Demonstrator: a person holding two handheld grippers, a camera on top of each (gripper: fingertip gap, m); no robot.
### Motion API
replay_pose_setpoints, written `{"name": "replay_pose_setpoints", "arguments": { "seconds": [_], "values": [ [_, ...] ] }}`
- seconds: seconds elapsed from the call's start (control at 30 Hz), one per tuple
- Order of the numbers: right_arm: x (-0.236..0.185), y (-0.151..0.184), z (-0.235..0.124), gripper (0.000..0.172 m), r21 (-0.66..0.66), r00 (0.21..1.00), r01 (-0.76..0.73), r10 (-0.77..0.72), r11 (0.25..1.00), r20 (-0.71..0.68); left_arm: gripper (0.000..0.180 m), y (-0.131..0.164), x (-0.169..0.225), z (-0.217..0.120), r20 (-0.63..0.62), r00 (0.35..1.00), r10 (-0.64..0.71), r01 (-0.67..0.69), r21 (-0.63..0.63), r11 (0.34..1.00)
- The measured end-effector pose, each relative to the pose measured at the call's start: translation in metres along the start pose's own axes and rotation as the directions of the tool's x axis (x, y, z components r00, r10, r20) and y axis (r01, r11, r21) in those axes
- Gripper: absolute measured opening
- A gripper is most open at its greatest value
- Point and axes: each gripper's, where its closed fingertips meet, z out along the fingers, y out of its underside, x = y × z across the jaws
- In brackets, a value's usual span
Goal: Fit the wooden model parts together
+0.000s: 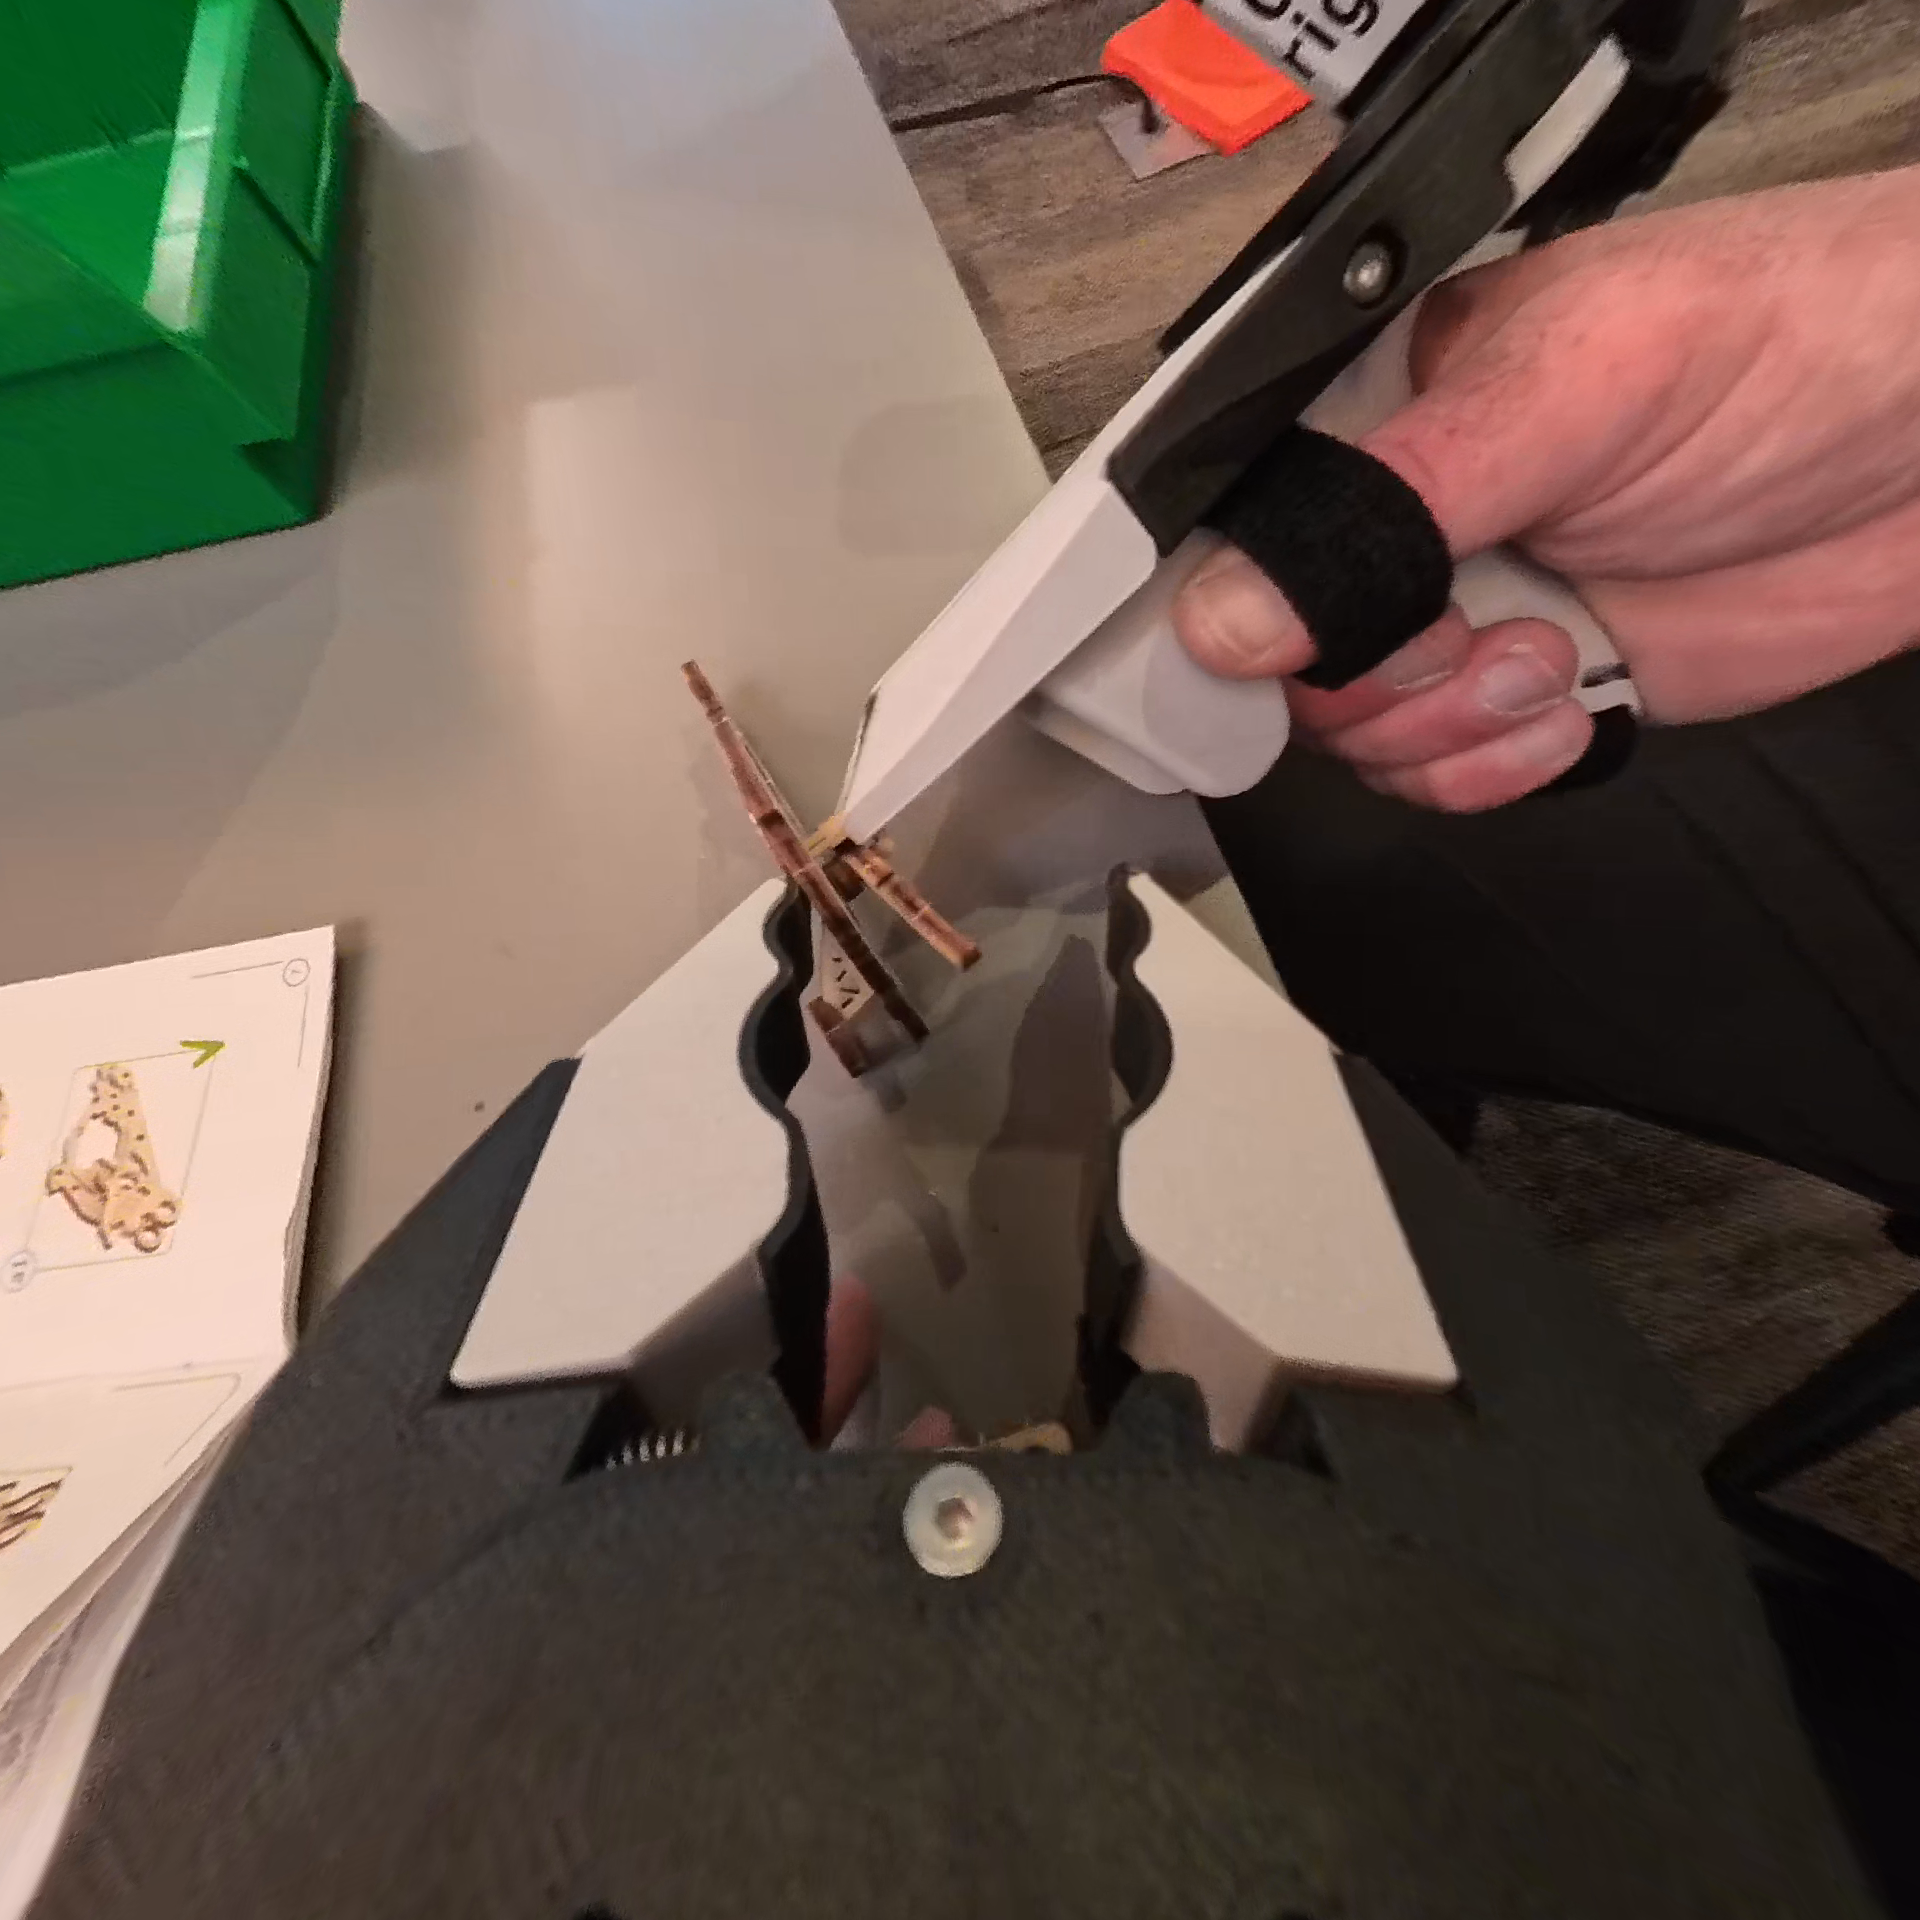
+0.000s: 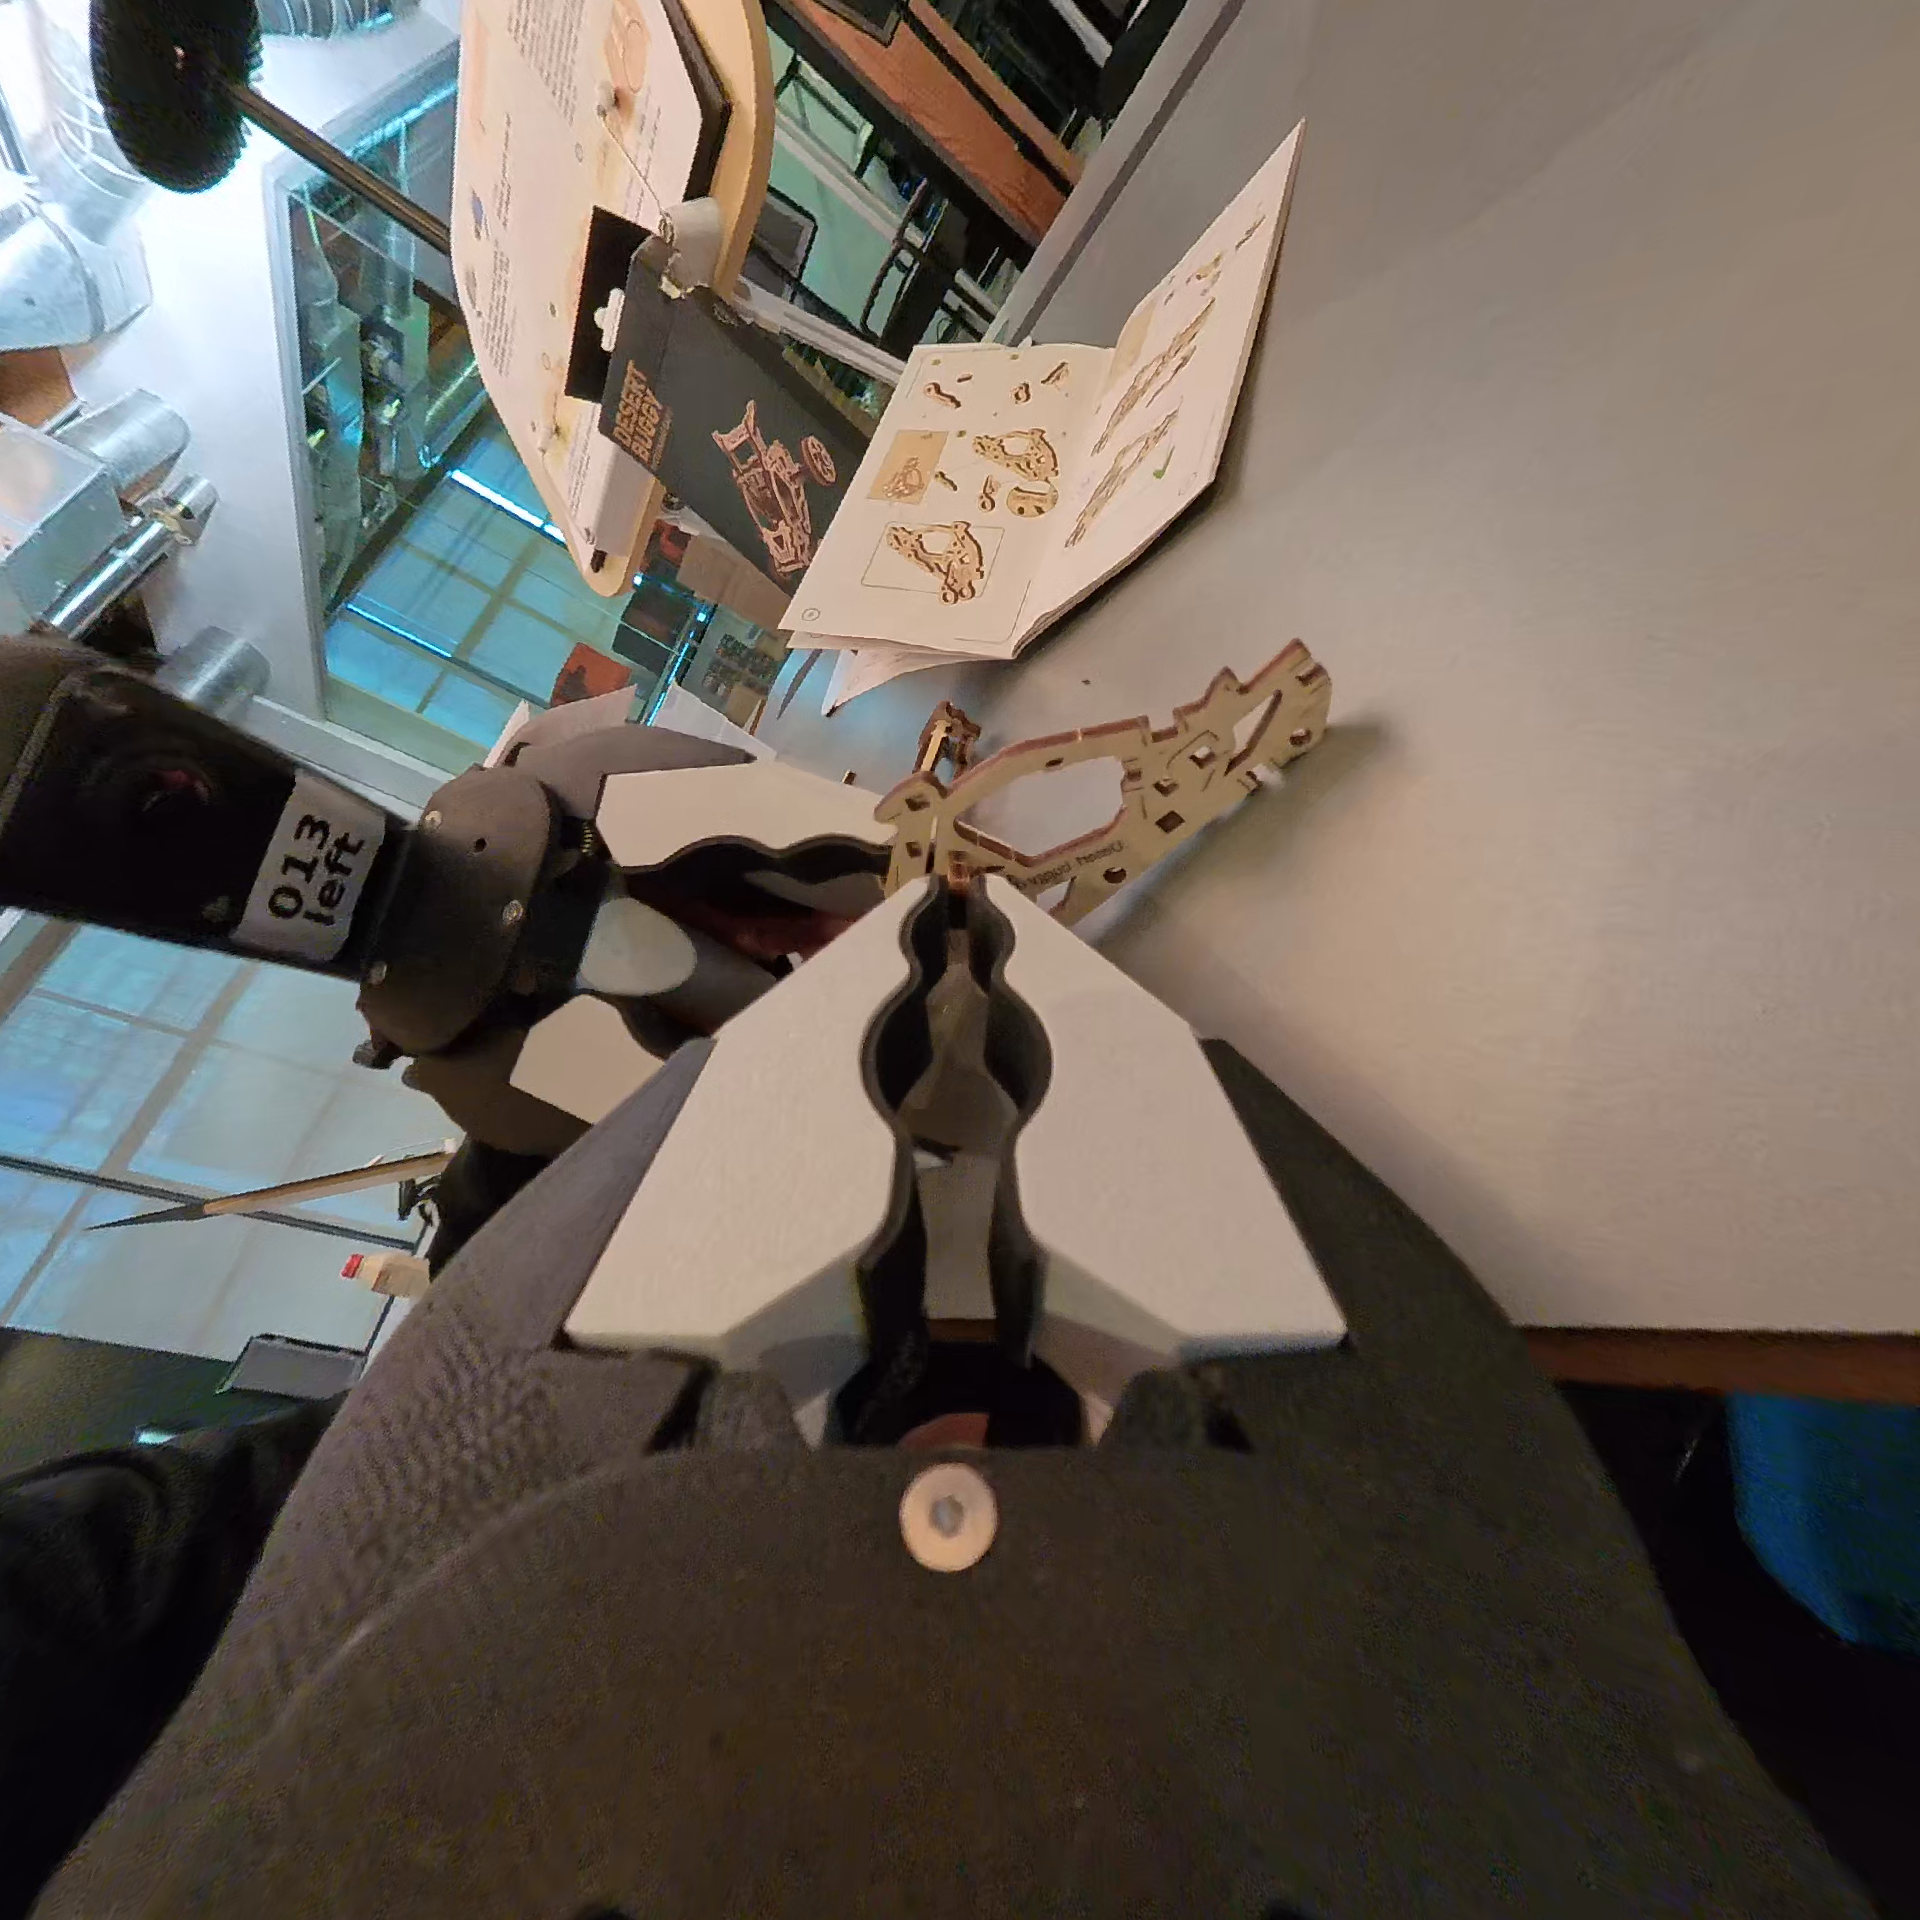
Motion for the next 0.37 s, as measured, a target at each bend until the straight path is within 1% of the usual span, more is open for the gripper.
{"name": "replay_pose_setpoints", "arguments": {
  "seconds": [0.13,0.2,0.37],
  "values": [
    [0.0003,-0.0003,-0.0004,0.001,-0.001,1.000,0.000,0.000,1.000,-0.008,0.055,0.0001,-0.0007,0.0010,0.025,1.000,0.008,-0.008,-0.012,1.000],
    [0.0003,-0.0007,0.0002,0.001,0.004,1.000,0.003,-0.003,1.000,-0.011,0.056,-0.0004,-0.0009,0.0012,0.027,1.000,-0.010,0.010,-0.010,1.000],
    [0.0005,-0.0014,0.0017,0.001,0.006,1.000,-0.004,0.004,1.000,-0.009,0.052,0.0007,-0.0040,0.0011,0.057,0.998,-0.006,0.007,-0.014,1.000]
  ]
}}
